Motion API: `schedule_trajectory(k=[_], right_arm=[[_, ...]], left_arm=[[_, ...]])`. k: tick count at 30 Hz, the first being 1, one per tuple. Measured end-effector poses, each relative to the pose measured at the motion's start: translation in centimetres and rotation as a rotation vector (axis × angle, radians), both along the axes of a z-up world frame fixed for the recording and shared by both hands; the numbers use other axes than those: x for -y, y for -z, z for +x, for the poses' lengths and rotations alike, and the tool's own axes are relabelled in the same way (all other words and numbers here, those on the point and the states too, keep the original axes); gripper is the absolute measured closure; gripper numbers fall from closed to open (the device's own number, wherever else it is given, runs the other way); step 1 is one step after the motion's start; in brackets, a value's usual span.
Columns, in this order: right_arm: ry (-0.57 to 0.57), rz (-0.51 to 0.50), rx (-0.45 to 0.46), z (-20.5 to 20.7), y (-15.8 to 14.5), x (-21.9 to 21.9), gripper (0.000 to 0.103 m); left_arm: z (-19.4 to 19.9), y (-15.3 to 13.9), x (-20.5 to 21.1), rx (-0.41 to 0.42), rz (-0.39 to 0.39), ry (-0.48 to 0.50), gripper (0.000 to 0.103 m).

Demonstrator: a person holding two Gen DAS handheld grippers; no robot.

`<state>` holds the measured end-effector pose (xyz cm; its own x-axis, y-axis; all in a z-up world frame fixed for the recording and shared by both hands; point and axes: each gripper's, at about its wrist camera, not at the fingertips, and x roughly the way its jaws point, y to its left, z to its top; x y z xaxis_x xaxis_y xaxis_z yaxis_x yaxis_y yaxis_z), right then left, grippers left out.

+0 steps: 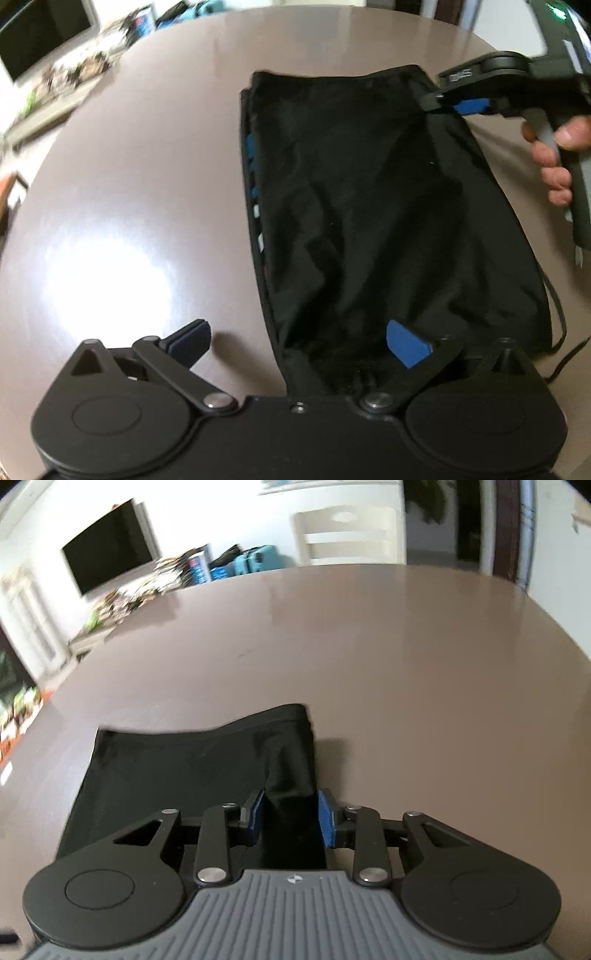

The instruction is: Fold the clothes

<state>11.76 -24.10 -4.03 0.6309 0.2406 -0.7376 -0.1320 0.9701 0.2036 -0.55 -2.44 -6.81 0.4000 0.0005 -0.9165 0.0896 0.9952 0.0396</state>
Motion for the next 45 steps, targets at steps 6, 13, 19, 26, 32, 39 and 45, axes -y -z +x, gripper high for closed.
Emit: schedule_trajectory(k=[6,13,19,26,32,39,45], right_arm=[[0.021,-0.12,0.039,-3.6,-3.0,-0.8,0.07],[0.048,-0.184,-0.055,-11.7,-6.5,-1.4,0.038],[0.154,-0.147,-0.112,-16.8,-8.0,-1.9,0.022],[0.141,-0.131,-0.181,-19.8,-8.0,-2.7,0.019],[0.142,-0.159,-0.166,-20.9,-9.1,-3.7,0.012],[0.156,-0.182,-0.148,-22.7,-10.4,-4.1,0.005],[0.179,-0.188,-0.136,-23.2,-11.0,-4.0,0.005]], left_arm=[[-0.2,-2.2,-0.1,0.021,0.048,-0.045,0.001],[-1.9,-5.9,-0.4,0.034,0.059,-0.106,0.001],[-4.5,-7.8,-1.0,0.055,0.095,-0.187,0.001],[-5.4,-9.6,-0.5,0.085,0.084,-0.178,0.001],[-6.7,-11.1,-0.4,0.116,0.041,-0.17,0.001],[-8.0,-12.3,0.1,0.156,0.066,-0.14,0.001],[-8.0,-12.6,0.1,0.169,0.076,-0.147,0.001]])
